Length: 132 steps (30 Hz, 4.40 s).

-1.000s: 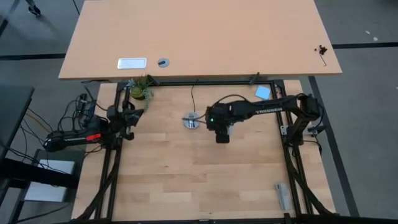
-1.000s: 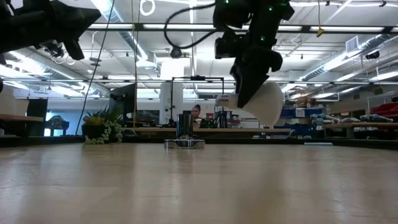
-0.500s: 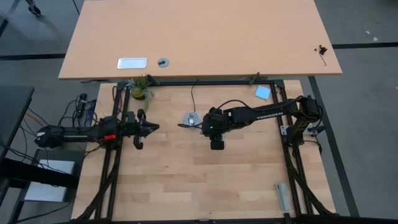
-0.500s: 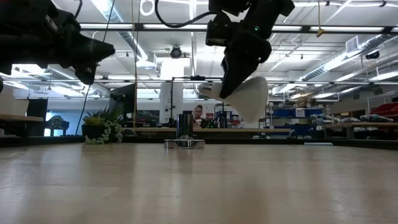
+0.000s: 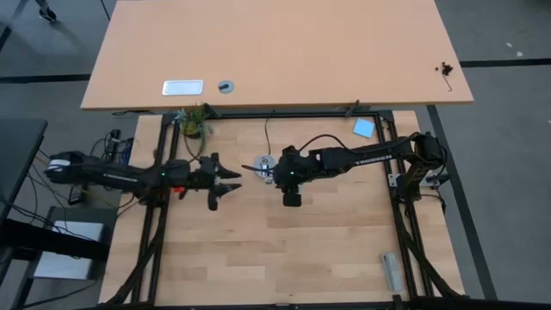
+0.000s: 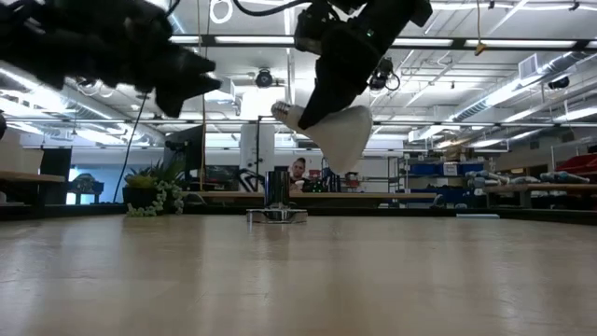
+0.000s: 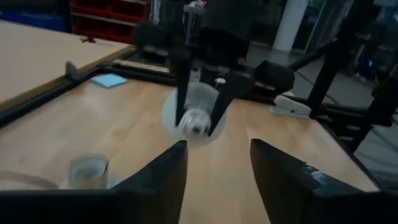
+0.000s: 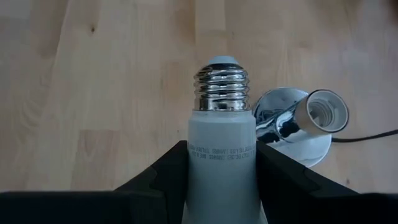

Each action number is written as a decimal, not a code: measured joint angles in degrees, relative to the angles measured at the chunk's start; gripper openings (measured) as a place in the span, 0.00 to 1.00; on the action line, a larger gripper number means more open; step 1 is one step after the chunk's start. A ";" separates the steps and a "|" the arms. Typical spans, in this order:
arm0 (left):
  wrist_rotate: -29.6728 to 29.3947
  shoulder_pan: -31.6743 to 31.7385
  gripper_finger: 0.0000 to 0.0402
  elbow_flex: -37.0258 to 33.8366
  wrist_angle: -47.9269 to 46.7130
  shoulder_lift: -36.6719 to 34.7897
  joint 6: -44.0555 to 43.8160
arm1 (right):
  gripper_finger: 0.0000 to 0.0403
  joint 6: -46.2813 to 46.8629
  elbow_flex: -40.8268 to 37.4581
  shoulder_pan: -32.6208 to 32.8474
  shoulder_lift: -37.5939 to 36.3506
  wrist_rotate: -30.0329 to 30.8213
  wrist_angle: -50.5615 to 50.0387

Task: Screw lightbulb
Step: Insert the white lightbulb into the desk lamp

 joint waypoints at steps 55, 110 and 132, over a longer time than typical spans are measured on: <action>7.19 0.31 0.60 21.87 -9.29 28.65 1.27 | 0.41 0.80 -0.11 1.67 0.04 -2.53 0.52; 11.30 13.27 0.30 24.49 21.15 29.64 -0.81 | 0.59 -0.55 -0.02 6.34 -33.40 21.97 -2.83; 22.54 18.67 0.30 24.49 46.60 29.60 -5.20 | 0.52 6.02 -48.51 6.32 -35.67 11.31 78.22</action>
